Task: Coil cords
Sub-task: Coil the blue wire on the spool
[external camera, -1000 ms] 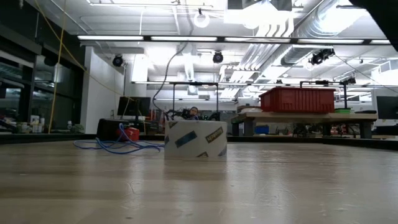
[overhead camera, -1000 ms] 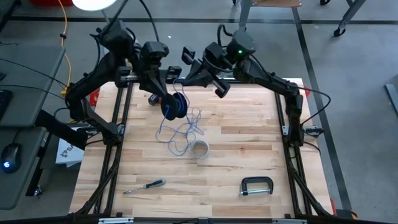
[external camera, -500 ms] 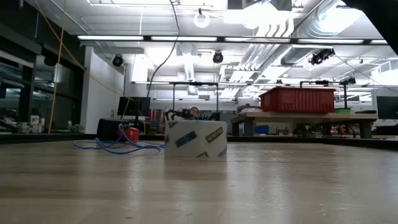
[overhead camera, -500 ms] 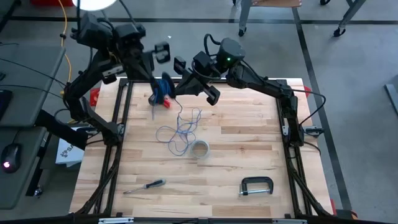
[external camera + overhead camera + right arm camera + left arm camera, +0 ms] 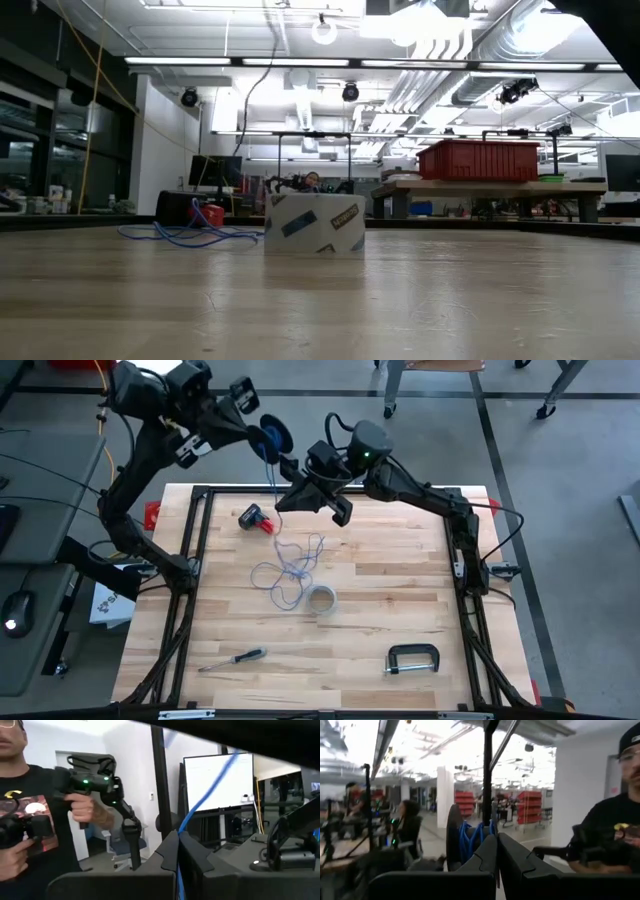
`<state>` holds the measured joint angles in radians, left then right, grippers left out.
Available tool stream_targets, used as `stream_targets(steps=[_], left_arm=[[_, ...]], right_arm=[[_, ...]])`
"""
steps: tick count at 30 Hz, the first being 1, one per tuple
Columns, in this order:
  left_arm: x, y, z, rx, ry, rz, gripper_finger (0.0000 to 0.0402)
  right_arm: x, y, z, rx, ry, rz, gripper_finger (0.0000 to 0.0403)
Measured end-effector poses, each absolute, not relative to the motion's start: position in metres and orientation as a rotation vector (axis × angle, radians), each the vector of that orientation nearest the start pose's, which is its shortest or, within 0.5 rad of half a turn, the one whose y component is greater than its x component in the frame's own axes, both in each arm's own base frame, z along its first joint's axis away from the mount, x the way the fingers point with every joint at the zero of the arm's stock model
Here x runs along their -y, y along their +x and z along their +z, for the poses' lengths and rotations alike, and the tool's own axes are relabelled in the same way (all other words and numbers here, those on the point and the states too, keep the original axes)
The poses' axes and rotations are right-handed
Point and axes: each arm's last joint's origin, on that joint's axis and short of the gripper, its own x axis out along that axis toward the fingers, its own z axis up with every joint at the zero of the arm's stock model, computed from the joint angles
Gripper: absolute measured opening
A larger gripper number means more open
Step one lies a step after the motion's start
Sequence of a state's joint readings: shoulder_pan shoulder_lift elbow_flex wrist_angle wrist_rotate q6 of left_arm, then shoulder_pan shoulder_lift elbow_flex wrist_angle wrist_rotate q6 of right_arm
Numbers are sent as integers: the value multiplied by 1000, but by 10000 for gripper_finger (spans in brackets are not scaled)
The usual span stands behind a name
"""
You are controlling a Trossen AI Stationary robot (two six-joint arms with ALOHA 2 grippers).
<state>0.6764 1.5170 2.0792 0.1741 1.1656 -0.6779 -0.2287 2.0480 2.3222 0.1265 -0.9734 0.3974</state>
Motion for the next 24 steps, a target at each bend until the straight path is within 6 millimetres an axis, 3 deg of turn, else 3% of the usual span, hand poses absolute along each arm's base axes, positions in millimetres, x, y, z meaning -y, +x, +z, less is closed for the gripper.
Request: stream_targets(steps=[5, 11, 16, 21, 24], left_arm=[[-143, 189, 598, 207, -84, -511, 0], [-144, 166, 602, 201, -47, -423, 0], [-135, 154, 607, 232, -11, -367, 0], [-127, 146, 612, 279, 2, -312, 0], [-121, 143, 615, 307, 6, -292, 0]], right_arm=[[84, 432, 494, 175, 188, 727, 0], [93, 437, 483, 110, 221, 572, 15], [94, 440, 471, 43, 147, 473, 96], [92, 445, 459, -32, 24, 254, 187], [89, 446, 453, -85, -35, 141, 213]])
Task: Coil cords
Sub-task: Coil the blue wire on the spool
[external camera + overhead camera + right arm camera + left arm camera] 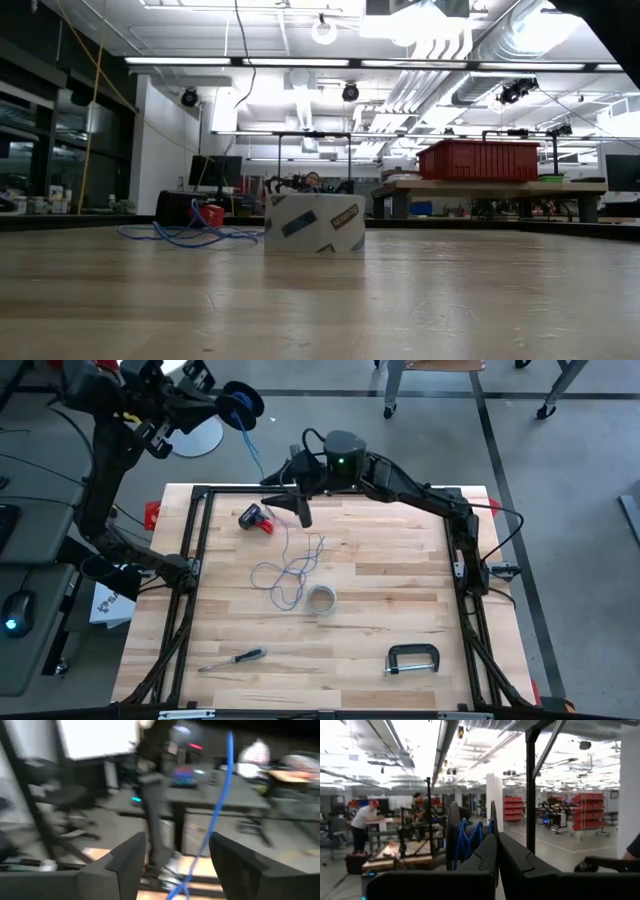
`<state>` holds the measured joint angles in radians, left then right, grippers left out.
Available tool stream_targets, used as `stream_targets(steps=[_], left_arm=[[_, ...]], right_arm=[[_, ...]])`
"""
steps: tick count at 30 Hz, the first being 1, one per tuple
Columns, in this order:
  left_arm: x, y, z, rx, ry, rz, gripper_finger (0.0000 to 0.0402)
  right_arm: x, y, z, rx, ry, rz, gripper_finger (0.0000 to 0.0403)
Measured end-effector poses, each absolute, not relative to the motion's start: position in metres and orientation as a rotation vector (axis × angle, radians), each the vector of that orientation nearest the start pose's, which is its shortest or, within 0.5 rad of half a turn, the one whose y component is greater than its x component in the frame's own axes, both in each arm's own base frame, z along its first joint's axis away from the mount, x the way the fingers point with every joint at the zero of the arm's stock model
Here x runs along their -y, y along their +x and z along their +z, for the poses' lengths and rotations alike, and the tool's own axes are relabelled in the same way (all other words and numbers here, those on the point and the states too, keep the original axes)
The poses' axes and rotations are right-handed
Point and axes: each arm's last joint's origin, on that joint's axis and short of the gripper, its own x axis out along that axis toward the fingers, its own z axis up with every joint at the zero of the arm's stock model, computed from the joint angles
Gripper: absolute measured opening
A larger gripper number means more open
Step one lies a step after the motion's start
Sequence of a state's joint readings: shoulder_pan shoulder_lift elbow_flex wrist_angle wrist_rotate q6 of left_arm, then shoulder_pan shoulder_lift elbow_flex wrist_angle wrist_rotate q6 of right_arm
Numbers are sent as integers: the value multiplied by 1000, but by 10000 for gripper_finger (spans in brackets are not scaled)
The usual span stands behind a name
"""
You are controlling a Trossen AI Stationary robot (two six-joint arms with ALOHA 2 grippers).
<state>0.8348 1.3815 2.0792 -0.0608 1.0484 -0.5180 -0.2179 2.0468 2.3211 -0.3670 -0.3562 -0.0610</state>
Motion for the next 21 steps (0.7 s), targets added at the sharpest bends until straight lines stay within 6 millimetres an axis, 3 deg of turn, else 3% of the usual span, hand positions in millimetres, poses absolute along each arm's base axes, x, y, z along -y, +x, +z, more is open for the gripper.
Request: stream_targets(steps=[4, 13, 21], left_arm=[[-115, 144, 617, 330, 32, -288, 0], [-112, 151, 615, 342, 47, -281, 0], [-112, 152, 614, 344, 55, -258, 0]], right_arm=[[87, 448, 452, -106, -69, 35, 212], [88, 448, 455, -79, -63, 7, 174], [88, 439, 473, -18, -83, -35, 126]])
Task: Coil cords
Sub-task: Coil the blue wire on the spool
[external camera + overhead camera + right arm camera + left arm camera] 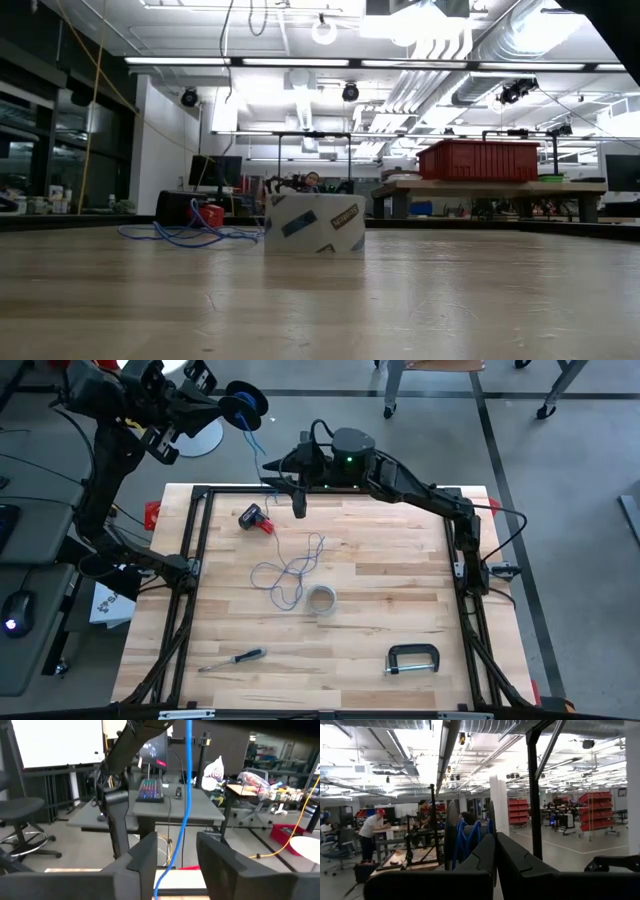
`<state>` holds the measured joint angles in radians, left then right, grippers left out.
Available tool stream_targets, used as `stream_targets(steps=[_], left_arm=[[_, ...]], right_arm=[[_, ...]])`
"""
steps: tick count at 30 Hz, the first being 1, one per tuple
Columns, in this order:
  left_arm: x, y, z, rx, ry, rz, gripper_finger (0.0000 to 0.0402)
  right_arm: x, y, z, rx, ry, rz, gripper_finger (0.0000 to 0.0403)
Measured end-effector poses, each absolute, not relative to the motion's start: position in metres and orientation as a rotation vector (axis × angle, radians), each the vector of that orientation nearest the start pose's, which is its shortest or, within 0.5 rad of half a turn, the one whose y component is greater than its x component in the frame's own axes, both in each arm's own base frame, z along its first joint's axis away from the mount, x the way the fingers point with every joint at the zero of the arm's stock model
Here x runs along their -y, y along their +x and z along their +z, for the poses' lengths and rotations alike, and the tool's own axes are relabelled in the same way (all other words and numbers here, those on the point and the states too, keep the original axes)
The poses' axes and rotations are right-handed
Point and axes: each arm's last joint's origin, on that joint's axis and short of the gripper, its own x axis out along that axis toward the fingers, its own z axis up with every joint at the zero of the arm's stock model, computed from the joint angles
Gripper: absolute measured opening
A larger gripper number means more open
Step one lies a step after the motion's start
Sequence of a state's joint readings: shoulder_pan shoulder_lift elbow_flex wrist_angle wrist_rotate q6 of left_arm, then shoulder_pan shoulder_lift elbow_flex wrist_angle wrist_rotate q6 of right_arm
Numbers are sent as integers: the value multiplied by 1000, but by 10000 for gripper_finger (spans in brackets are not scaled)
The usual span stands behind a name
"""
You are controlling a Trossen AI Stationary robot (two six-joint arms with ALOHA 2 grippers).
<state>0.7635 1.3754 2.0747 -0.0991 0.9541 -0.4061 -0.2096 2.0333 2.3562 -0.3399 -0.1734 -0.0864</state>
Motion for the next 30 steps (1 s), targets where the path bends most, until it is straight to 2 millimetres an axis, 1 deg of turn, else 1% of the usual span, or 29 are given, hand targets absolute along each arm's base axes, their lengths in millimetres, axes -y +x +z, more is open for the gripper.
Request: stream_targets(steps=[4, 13, 15, 17, 22, 24, 27, 30], left_arm=[[-113, 152, 613, 343, 55, -245, 0], [-115, 154, 612, 343, 56, -228, 0], [-115, 154, 612, 344, 56, -227, 0], [-115, 154, 612, 344, 57, -228, 0], [-115, 154, 612, 348, 54, -217, 0], [-115, 154, 612, 352, 54, -211, 0], [-116, 154, 613, 353, 53, -207, 0], [-116, 154, 613, 354, 53, -207, 0]], right_arm=[[88, 439, 473, -18, -65, -36, 110], [89, 439, 473, -10, -47, -48, 107], [89, 439, 473, -10, -46, -50, 99], [89, 439, 473, -11, -49, -64, 82], [90, 439, 473, -11, -48, -79, 20], [90, 439, 473, -12, -48, -79, 5], [90, 439, 473, -10, -42, -80, 8], [90, 439, 473, -10, -41, -80, 33]])
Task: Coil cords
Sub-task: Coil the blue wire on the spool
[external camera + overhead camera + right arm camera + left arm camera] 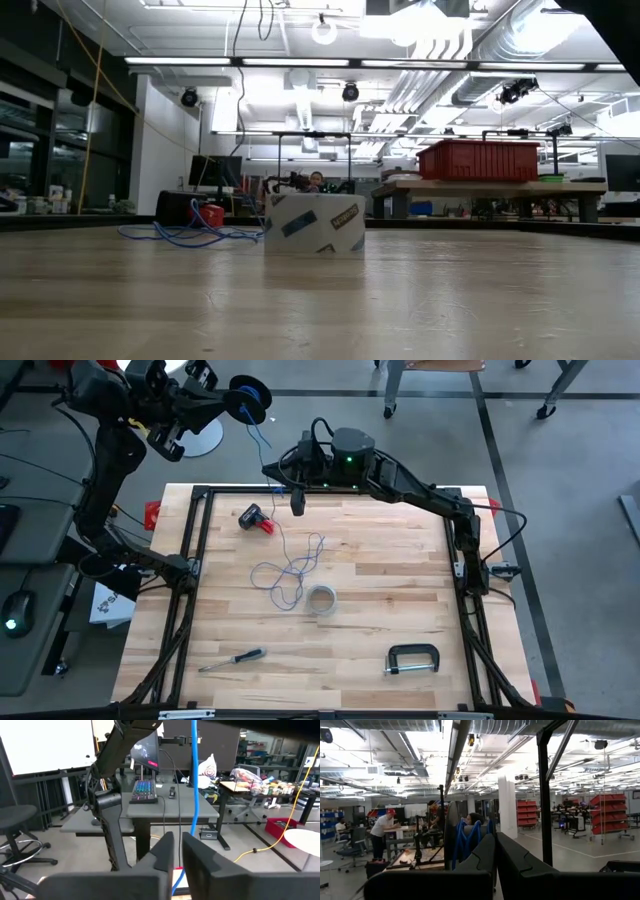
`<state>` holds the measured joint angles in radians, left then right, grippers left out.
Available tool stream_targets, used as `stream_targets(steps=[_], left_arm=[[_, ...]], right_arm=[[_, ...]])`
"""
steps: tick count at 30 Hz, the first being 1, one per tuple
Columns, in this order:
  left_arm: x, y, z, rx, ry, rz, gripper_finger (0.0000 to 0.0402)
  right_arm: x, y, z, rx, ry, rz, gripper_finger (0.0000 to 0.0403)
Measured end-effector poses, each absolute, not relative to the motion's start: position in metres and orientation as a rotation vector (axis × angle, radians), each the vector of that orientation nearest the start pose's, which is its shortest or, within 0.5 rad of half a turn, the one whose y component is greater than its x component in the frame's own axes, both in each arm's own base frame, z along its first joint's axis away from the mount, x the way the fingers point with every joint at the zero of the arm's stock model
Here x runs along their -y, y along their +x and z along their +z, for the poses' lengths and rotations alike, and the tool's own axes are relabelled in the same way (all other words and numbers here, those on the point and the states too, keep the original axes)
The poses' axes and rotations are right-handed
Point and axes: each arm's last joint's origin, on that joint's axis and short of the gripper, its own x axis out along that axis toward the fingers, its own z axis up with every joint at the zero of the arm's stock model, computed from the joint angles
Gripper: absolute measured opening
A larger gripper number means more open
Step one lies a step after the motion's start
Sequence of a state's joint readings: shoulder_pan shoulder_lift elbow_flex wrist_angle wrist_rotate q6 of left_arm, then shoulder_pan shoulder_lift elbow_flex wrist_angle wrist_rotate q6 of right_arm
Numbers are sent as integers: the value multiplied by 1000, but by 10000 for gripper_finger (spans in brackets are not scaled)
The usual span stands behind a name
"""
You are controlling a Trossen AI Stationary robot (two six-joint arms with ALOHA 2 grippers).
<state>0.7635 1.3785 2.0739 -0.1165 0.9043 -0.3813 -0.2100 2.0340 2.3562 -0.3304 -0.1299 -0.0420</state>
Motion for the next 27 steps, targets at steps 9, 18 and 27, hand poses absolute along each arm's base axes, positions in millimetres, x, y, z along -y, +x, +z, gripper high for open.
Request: stream_targets(steps=[9, 18, 27], left_arm=[[-112, 156, 613, 355, 49, -231, 0], [-112, 157, 612, 357, 67, -228, 0], [-114, 159, 610, 340, 41, -205, 0]], right_arm=[[90, 439, 473, -8, -32, -111, 111], [82, 438, 476, -10, -28, -78, 113], [83, 435, 479, 0, -59, -169, 113]])
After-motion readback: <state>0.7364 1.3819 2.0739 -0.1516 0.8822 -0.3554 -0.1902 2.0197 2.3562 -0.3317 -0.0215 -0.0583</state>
